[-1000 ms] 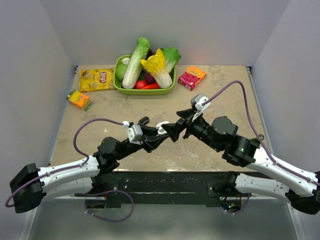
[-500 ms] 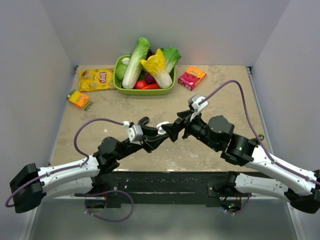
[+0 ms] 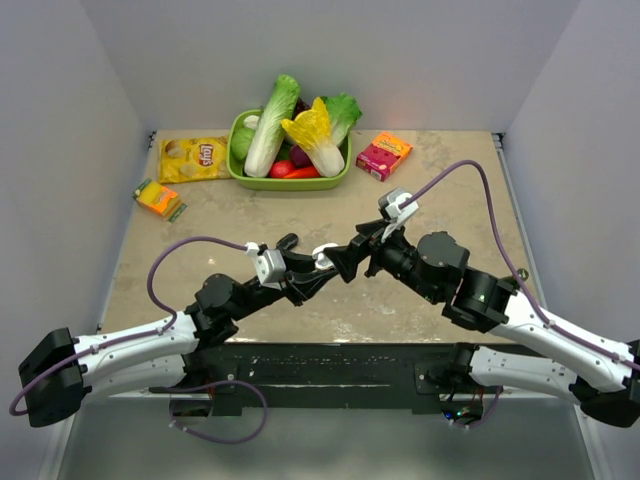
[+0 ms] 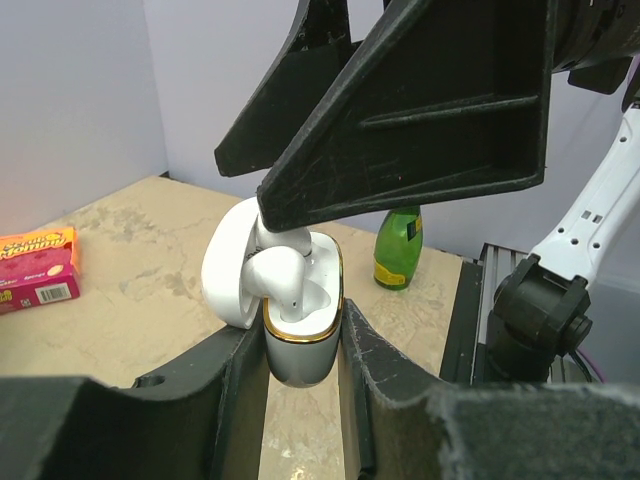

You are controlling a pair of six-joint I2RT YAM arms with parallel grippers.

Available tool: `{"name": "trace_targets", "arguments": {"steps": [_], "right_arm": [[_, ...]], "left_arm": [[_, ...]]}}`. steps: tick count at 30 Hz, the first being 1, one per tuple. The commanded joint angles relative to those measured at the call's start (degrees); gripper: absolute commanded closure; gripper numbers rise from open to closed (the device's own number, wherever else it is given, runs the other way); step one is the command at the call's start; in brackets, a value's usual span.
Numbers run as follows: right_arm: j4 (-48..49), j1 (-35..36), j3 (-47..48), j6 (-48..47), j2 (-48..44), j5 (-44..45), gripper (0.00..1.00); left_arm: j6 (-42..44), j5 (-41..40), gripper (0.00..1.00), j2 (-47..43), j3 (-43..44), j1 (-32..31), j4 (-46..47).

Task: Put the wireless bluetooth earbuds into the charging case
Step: Place the earbud in the charging case.

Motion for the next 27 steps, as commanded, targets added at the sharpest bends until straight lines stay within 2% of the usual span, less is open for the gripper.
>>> {"name": "trace_targets", "arguments": {"steps": [1, 27], "right_arm": [[-0.9, 0.09, 1.78, 0.22, -1.13, 2.84, 0.1], [-1.69, 0.0, 0.98, 1.1, -3.06, 4.16, 0.1]], "left_arm": [[0.6, -0.77, 1.0, -1.6, 0.72, -0.37, 3.16], [0.69, -1.21, 1.0, -1.6, 0.46, -0.37, 3.25]]}}
